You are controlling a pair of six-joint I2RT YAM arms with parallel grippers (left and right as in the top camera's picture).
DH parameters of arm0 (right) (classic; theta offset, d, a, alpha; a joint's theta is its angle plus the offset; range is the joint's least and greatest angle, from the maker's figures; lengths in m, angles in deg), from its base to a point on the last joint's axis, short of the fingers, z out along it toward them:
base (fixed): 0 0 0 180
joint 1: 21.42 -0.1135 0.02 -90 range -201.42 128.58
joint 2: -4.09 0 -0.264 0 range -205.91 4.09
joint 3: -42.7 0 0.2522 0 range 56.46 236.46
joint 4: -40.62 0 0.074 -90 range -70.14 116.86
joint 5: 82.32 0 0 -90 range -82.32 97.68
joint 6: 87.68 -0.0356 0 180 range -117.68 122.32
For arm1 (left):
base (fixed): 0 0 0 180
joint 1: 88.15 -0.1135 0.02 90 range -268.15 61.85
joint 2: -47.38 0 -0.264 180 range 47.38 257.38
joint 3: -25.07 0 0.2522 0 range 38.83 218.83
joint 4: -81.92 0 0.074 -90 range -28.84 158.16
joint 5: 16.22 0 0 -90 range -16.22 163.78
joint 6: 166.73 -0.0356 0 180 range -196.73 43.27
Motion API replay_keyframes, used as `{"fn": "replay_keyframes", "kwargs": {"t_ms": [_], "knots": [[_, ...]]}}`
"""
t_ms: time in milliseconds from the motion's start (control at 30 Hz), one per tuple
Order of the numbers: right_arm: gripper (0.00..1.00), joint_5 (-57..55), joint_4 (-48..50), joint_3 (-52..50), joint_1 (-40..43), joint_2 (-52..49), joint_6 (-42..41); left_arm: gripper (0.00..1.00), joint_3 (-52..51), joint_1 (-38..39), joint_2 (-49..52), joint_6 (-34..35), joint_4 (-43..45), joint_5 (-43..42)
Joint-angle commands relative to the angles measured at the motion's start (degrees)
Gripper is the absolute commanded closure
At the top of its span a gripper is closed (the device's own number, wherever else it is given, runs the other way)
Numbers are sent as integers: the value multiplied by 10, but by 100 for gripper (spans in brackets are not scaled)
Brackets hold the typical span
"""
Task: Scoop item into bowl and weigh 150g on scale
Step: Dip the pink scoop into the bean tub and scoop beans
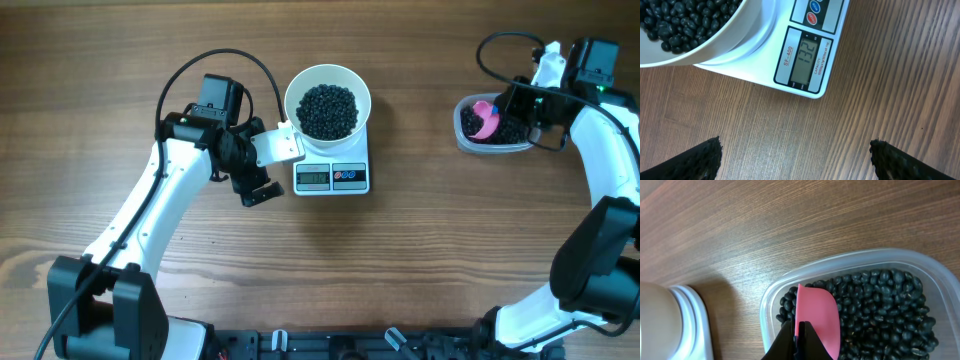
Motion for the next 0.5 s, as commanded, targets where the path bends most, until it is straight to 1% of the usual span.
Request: {"fn": "replay_keyframes", "kwargs": {"t_ms": [0, 67, 233, 400, 467], "knots": [[96, 0, 1, -7, 3, -11, -45, 0, 5, 3, -2, -11, -1, -7], [96, 10, 0, -7, 13, -11, -56, 0, 5, 3, -2, -11, -1, -7], [96, 89, 1, -7, 54, -11, -53, 0, 5, 3, -2, -11, -1, -7], [96, 114, -2, -7, 87, -11, -52, 0, 5, 3, -2, -11, -1, -7], [95, 142, -1, -7, 98, -11, -52, 0, 5, 3, -2, -11, -1, -7]]}}
